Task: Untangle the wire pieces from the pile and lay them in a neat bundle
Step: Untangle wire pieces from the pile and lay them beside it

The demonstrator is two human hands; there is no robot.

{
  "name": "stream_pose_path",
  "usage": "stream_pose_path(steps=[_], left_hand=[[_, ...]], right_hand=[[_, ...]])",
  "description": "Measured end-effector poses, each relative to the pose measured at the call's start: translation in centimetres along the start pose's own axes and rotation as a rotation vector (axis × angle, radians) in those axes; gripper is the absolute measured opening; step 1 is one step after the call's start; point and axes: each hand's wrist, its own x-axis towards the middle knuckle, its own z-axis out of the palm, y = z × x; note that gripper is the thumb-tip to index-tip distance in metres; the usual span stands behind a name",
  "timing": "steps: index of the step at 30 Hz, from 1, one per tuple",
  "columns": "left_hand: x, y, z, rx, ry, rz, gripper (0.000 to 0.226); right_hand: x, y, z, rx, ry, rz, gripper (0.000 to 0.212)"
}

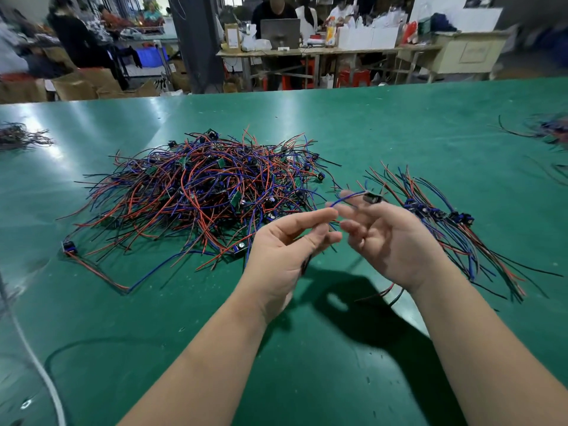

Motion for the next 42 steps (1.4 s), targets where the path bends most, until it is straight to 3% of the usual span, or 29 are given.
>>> stream_pose_path(steps=[3,9,13,15,17,21,24,27,31,36,39,42], left_hand=[[0.0,0.1,0.1,-0.088,0.039,-0.067,0.02],[0.4,0.4,-0.7,-0.125,0.095,-0.17,0.018],[0.2,0.7,-1.3,-0.015,-0.015,-0.297,0.016],[0.2,1.3,-1.7,0.058,-0.091,-0.402,0.023],[0.4,2.0,-2.0,0.159,-0.141,-0.481,0.027],[0.3,1.8,-1.9,0.275,-0.121,-0.46,0.044],[0.0,0.9,-1.8,0.398,-0.107,-0.401,0.033],[0.1,0.3,-1.8,0.439,-0.041,-0.416,0.007],[0.0,0.1,-1.6,0.389,-0.043,-0.475,0.008],[-0.7,-0.2,-1.6,0.505,-0.261,-0.582,0.011],[-1.1,-0.5,-1.5,0.585,-0.394,-0.669,0.009],[-1.1,-0.6,-1.4,0.572,-0.389,-0.672,0.01]], right_hand=[[-0.4,-0.9,-0.4,0.169,-0.073,-0.097,0.04],[-0.2,-0.9,-0.3,0.079,-0.029,-0.28,0.02],[-0.1,-1.0,-0.3,0.005,0.069,-0.291,0.012],[-0.1,-1.3,-0.4,-0.006,0.111,-0.272,0.004],[-0.1,-1.3,-0.7,-0.073,0.109,-0.21,0.014],[-0.6,-0.2,-0.6,-0.361,-0.027,0.005,0.009],[-0.5,1.1,-0.2,-0.589,-0.059,0.085,0.021],[-0.3,1.6,-0.2,-0.725,-0.03,0.054,0.02],[0.1,0.8,-0.8,-0.589,0.105,0.007,0.013],[0.5,-1.5,-2.6,-0.317,0.332,-0.168,0.009],[0.5,-2.5,-3.5,-0.236,0.379,-0.234,0.011],[0.6,-2.6,-4.0,-0.181,0.389,-0.261,0.013]])
